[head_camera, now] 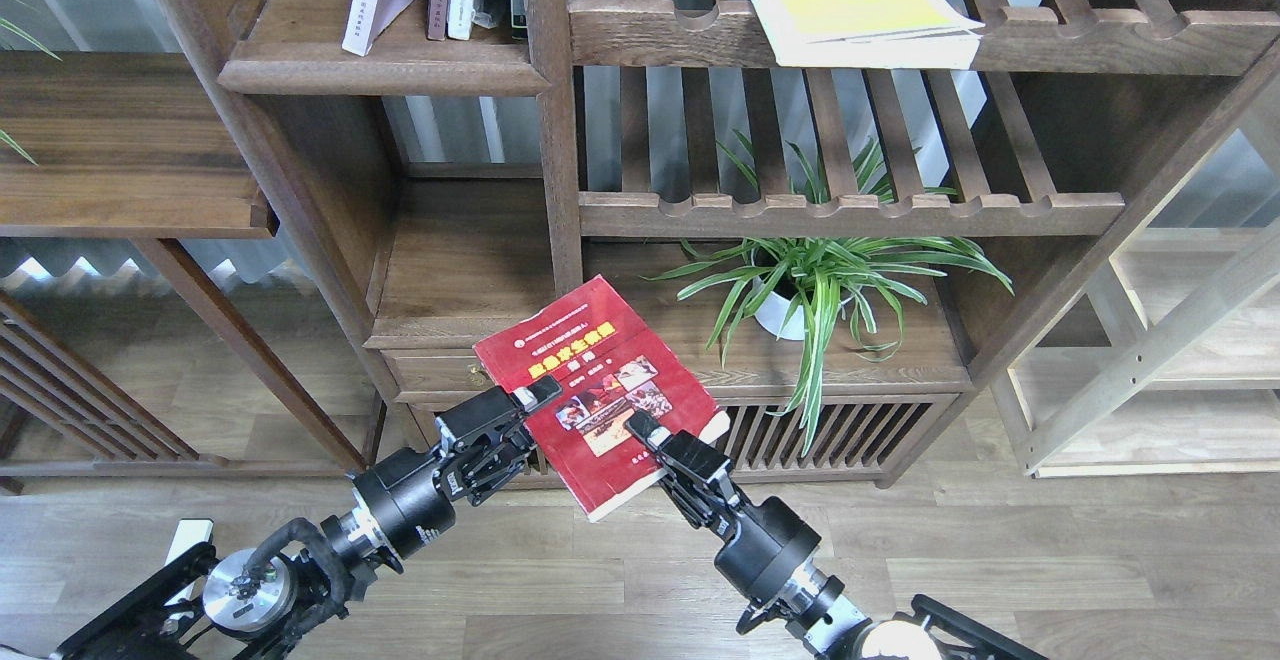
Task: Organize books on shelf
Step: 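Bring the red book to the left gripper and grasp it with both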
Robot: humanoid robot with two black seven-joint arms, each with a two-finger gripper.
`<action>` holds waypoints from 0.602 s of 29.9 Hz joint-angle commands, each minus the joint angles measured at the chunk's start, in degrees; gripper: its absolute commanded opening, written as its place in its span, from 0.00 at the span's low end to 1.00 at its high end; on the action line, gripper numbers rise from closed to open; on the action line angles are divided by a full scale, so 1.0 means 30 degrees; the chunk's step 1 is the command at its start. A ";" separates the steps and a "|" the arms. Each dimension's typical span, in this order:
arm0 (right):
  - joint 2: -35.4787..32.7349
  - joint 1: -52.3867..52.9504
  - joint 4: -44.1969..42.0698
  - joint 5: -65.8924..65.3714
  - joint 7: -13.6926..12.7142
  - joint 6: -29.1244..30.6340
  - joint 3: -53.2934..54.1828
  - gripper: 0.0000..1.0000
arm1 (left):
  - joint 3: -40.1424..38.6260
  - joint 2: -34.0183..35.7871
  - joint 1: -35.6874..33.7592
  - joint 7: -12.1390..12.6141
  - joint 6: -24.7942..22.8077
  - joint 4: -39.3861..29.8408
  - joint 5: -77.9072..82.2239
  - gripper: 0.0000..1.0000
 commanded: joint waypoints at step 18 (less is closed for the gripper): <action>-0.0105 -0.0236 -0.0002 -0.0135 -0.0203 0.0002 -0.0002 0.04 | -0.0061 0.0031 -0.0241 -0.0001 0.0000 -0.0146 -0.0013 0.19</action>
